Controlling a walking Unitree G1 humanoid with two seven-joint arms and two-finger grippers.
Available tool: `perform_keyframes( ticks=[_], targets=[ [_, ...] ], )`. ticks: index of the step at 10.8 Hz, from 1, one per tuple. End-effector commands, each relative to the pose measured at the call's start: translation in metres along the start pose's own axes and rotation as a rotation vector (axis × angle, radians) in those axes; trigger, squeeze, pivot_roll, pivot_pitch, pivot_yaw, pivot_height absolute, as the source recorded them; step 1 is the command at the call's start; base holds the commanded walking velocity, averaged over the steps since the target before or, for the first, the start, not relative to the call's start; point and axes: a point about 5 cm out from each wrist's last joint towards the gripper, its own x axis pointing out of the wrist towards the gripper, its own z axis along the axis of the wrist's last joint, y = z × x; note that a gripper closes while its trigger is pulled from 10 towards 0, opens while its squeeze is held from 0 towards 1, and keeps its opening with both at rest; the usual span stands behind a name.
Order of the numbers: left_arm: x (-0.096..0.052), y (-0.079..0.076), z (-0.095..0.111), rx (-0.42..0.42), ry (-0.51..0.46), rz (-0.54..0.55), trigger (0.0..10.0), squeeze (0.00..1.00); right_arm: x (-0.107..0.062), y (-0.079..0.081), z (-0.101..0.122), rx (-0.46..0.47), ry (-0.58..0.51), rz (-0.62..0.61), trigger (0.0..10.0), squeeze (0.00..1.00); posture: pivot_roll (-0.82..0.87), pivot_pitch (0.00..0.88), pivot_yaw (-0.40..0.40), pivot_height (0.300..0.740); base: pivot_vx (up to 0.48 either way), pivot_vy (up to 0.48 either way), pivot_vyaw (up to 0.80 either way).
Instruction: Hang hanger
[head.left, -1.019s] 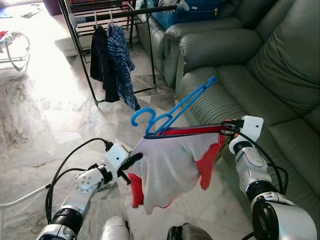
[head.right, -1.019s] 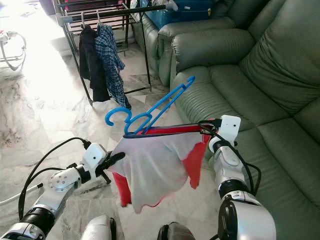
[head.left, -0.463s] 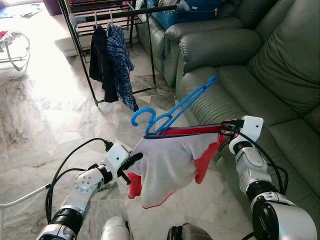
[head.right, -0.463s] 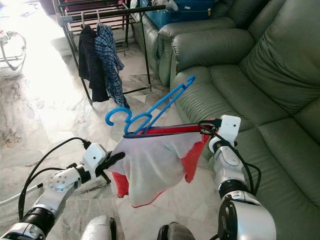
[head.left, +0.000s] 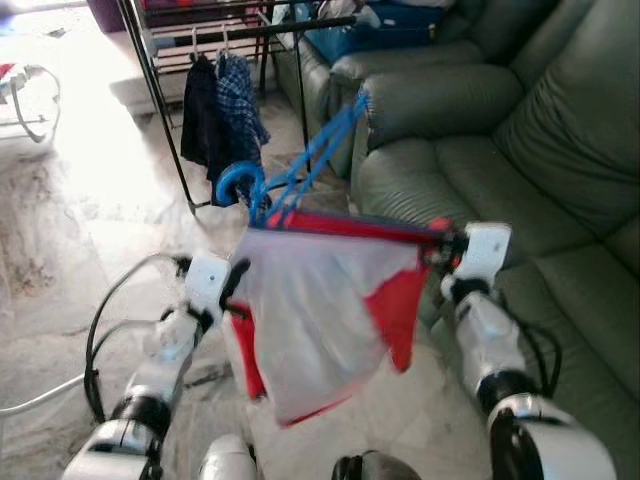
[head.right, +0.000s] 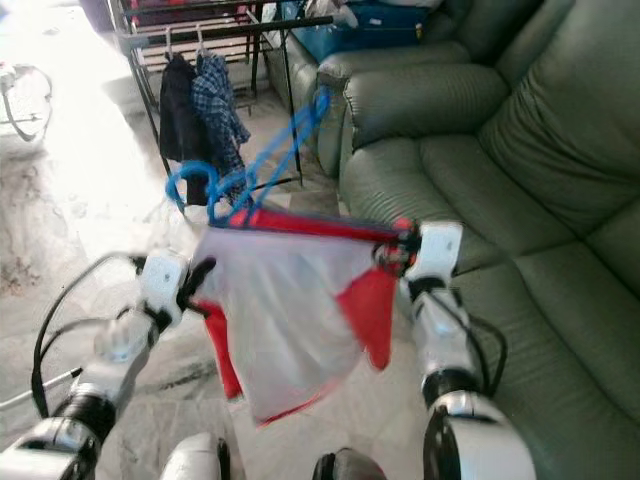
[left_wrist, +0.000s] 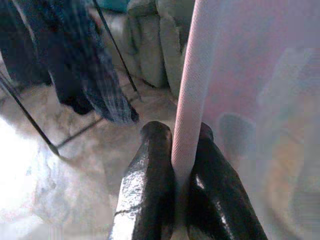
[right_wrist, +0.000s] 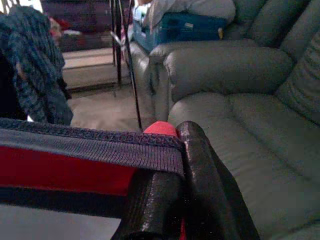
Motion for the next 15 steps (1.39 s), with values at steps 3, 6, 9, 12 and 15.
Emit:
perform_keyframes(
  ticks=[3, 6, 9, 12, 15],
  targets=[
    [-0.009, -0.008, 0.000, -0.099, -0.039, -0.194, 10.0, 0.00, -0.008, -0.022, -0.005, 0.004, 0.028, -0.096, 0.0, 0.00, -0.01, 0.024, -0.071, 0.740, 0.000, 0.000, 0.00],
    [-0.032, -0.020, -0.016, -0.128, 0.077, -0.592, 10.0, 0.00, 0.003, -0.045, 0.012, 0.017, 0.021, -0.157, 0.0, 0.00, -0.01, 0.033, -0.077, 0.740, 0.000, 0.000, 0.00],
    [-0.054, -0.008, -0.039, 0.007, 0.316, -0.784, 10.0, 0.00, 0.017, -0.076, 0.052, -0.012, -0.062, -0.202, 0.0, 0.00, -0.02, 0.053, -0.079, 0.740, 0.000, 0.000, 0.00],
    [-0.063, 0.004, -0.048, 0.046, 0.412, -0.789, 10.0, 0.00, 0.025, -0.084, 0.076, -0.061, -0.109, -0.153, 0.0, 0.00, -0.03, 0.070, -0.081, 0.740, 0.000, 0.000, 0.00],
    [-0.059, 0.016, -0.060, 0.171, 0.515, -0.581, 10.0, 0.00, 0.037, -0.057, 0.082, -0.116, -0.106, 0.030, 0.0, 0.00, -0.03, 0.082, -0.081, 0.740, 0.000, 0.000, 0.00]
  ],
)
